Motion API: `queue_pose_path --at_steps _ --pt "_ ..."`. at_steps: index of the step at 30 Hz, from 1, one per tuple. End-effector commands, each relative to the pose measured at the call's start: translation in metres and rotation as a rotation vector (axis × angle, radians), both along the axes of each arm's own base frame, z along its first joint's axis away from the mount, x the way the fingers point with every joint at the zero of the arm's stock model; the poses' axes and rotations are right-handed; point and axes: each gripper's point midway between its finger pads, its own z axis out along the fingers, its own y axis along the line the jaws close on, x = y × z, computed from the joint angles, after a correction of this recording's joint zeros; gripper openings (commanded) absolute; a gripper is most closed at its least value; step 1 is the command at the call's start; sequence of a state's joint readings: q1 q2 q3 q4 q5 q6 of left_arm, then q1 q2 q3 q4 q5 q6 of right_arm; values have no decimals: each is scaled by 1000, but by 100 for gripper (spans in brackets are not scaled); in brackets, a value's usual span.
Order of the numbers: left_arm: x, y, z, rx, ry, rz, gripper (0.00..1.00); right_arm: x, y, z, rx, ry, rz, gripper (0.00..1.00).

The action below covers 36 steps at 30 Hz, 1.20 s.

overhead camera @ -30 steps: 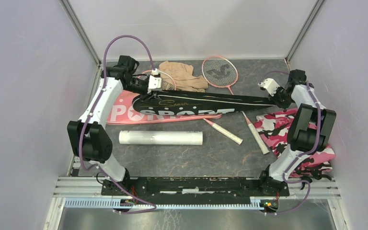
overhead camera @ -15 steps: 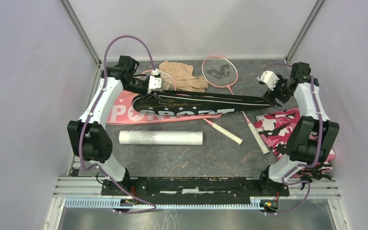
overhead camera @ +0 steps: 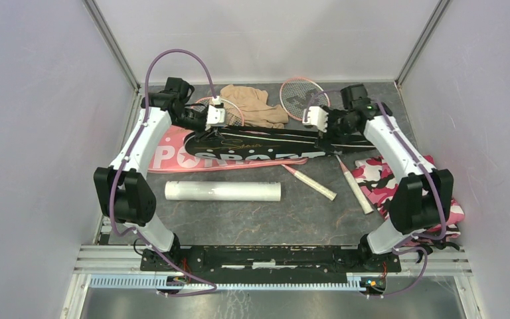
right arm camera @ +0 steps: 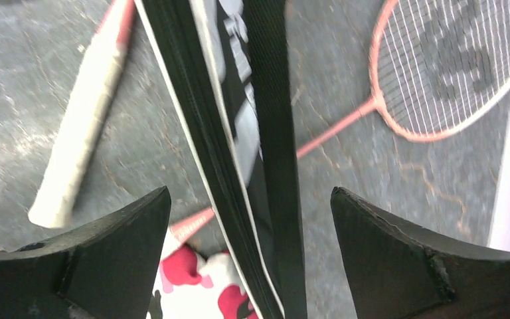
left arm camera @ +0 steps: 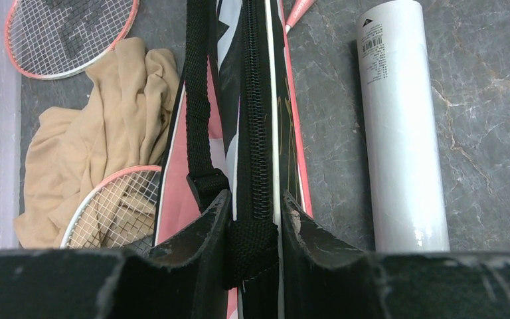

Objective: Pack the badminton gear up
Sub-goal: Zip the racket bag at the center of the board, then place the racket bag at the center of the board.

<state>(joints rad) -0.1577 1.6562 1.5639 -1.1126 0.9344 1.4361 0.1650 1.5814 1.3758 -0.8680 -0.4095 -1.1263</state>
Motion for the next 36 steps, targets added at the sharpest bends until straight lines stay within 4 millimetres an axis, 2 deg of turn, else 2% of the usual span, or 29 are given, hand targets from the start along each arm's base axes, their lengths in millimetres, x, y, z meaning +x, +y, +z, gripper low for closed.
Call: queue_pose_path --at_steps 1,5,9,10,12,14,15,18,21,23,26,28,31,36 --pt "-7 -11 12 -33 -27 -36 11 4 29 -4 18 22 33 96" --pt "-6 -12 16 -36 -39 -38 12 6 51 -20 16 44 52 91" --pt "-6 -13 22 -47 -45 -37 18 16 59 -28 21 59 34 73" --pt "-4 -14 24 -52 -45 -31 19 18 60 -28 22 64 30 65" --pt "0 -15 28 -65 -40 -5 21 20 61 -22 27 68 27 41" --pt "7 -14 35 -79 -47 28 24 23 62 -8 40 48 18 10" --pt "13 -14 40 -88 -62 44 27 25 62 2 49 30 5 1" --pt "33 -10 62 -160 -99 134 40 29 59 33 72 -38 -50 0" --pt "55 -4 94 -275 -146 253 53 30 54 62 103 -83 -130 0" --pt "69 4 107 -341 -175 354 67 29 51 77 132 -91 -195 0" --pt "94 23 137 -440 -261 552 87 28 42 91 175 -72 -305 0" --pt "107 40 156 -497 -311 676 96 28 33 97 206 -50 -378 0" --pt "118 61 175 -547 -337 834 100 28 15 105 275 -1 -484 0" --pt "118 78 181 -562 -306 966 100 23 -26 105 411 106 -615 0"
